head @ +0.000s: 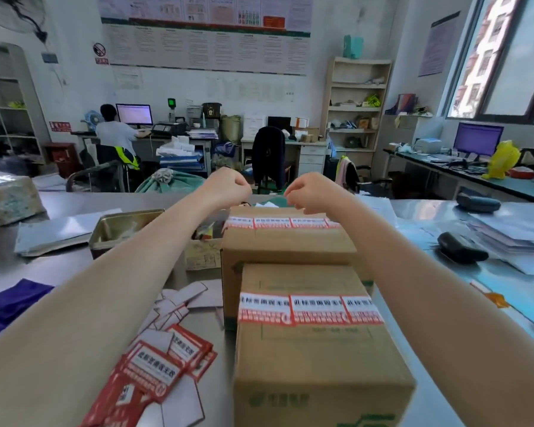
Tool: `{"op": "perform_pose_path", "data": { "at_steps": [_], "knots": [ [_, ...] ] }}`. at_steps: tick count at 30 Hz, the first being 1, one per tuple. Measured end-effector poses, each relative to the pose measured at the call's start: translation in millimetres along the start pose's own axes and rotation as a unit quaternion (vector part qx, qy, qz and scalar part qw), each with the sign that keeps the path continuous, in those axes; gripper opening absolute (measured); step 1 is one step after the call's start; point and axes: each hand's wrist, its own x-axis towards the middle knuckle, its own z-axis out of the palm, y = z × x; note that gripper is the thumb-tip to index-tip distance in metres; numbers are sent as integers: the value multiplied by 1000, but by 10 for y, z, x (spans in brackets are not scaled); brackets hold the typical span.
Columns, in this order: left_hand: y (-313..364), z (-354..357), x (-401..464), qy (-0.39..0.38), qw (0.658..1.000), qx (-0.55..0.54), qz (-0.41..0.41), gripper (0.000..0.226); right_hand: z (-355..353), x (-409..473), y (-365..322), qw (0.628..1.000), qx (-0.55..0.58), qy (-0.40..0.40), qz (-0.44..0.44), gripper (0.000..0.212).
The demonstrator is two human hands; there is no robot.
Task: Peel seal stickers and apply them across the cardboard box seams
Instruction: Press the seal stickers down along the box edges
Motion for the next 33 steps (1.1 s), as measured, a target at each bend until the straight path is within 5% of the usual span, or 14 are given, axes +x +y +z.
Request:
{"op": "perform_pose_path", "data": {
  "at_steps": [14, 28, 33],
  "knots": [
    [863, -1504, 372, -5, 999, 5, -45, 26, -1136, 466, -1464, 997, 80, -15, -4, 31],
    [-4, -751, 123, -67, 980, -69, -177, 25, -43, 580, -888, 992, 53, -104, 41, 25],
    [-258, -260, 83, -134, 978, -18, -160, 19, 314, 665, -681, 990, -8, -142, 16, 29]
  ]
}}
